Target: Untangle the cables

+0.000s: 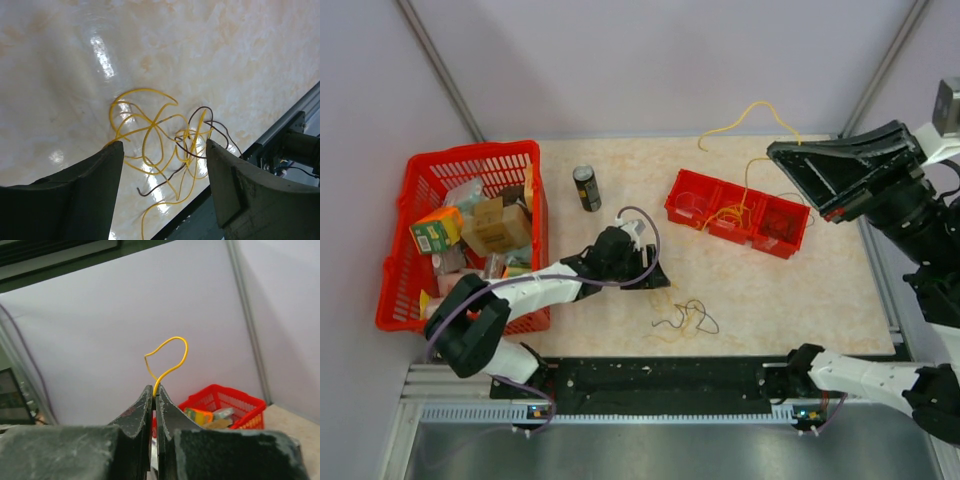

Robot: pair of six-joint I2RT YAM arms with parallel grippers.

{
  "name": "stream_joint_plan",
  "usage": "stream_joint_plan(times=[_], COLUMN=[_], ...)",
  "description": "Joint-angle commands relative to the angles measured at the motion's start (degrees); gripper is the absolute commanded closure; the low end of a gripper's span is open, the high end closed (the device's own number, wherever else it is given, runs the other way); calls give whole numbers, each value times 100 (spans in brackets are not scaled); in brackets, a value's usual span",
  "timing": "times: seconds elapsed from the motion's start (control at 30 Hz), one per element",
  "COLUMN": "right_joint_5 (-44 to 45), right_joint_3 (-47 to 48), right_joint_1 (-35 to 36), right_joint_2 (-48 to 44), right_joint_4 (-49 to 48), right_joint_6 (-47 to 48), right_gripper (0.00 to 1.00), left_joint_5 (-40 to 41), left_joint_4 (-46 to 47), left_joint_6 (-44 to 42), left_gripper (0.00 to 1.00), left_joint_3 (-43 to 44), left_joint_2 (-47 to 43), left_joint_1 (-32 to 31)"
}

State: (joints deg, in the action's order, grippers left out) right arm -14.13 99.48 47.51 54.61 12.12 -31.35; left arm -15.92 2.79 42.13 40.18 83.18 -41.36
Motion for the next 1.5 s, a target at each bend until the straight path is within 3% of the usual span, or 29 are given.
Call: stream_joint_plan(times=[0.0,0.17,0.27,0.43,0.57,0.87,1.47], right_joint_5=[927,2850,3320,2084,1721,1141,104], right_joint_3=[387,-445,-929,-1150,-1107,-1010,599], right_joint_1=[75,75,-214,-1733,-2350,-3018,-3898], right_joint_2=[50,-99,-47,365,699,1157,2677], right_joint_4=[851,1477,1460,1285,1003,572,370], right_joint_6=[849,1561,1782,1370,1307,1053,587], right_gripper=[100,100,100,100,100,100,100], left_joint_5=[563,722,670,284,81,11,-113], left_joint_4=[-568,-849,-1113,-1316,-1403,-1544,-1492], left_joint_6=[-363,-495,-591,-609,-565,-592,-583], left_gripper=[29,27,25,18,15,14,13], left_joint_3=[157,-28,50,235,306,306,411], left_joint_2=[-459,-1416,-1891,-2244,-2455,-2561,-2394], left_joint_1=[23,23,23,14,14,6,14])
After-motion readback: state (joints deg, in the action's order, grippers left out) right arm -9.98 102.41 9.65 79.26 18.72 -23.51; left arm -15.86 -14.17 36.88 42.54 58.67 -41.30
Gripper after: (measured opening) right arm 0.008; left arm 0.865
